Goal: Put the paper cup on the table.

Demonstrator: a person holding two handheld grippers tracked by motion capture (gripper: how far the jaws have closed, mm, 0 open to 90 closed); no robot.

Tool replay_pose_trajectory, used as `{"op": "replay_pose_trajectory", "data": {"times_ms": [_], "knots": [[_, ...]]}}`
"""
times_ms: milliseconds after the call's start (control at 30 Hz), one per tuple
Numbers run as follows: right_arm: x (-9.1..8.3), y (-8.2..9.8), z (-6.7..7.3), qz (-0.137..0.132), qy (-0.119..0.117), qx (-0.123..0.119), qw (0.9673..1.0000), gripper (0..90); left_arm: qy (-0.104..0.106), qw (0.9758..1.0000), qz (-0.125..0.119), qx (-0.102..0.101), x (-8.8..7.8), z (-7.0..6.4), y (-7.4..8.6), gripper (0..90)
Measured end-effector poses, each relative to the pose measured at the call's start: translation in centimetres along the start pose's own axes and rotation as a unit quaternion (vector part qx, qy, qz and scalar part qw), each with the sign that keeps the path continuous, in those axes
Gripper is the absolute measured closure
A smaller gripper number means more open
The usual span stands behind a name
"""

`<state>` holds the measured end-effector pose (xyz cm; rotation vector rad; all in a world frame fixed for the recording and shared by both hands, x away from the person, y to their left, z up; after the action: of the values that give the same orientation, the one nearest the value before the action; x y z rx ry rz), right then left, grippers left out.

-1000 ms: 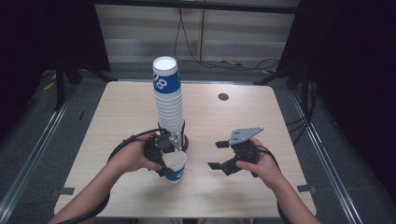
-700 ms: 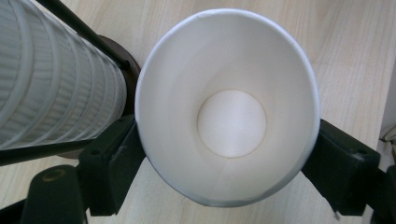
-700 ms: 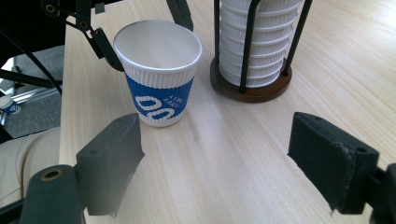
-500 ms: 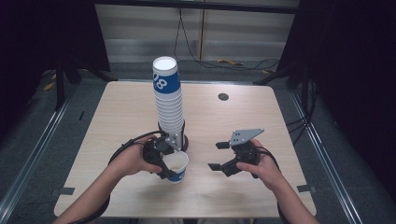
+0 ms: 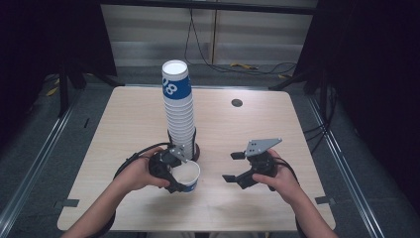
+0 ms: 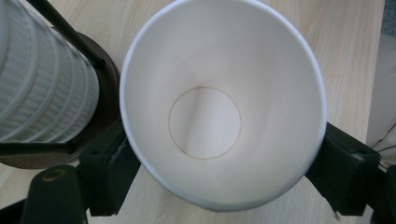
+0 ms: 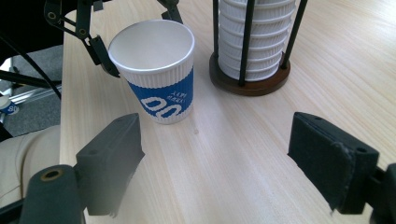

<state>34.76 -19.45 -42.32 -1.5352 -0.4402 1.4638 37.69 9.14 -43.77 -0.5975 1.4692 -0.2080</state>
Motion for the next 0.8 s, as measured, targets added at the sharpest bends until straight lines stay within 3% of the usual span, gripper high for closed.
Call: {"op": "replay_pose_trajectory", "data": {"times_ms": [233,800], "knots": [[0.2,0.3,0.1,-0.002,-0.001,-0.001,1.0,16.7,-0.001,0.9999,-0.001,-0.011,-0.2,0.2,1.5,18.2],[0.1,2.1,-0.3,0.002,0.006,0.016,0.9999,16.7,-0.019,0.9971,-0.049,-0.056,-1.5,0.9,5.9,17.4]]}}
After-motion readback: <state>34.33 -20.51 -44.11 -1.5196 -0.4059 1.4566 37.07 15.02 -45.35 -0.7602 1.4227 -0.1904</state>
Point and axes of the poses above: each handheld gripper's, and its own axes: x roughly forward along the jaws, y roughly out of its underside, z roughly to its left, the point moved 1 cm from there along x, roughly forward along the jaws, and after that the axes turned 6 degrees about -y, right-handed, at the moved point
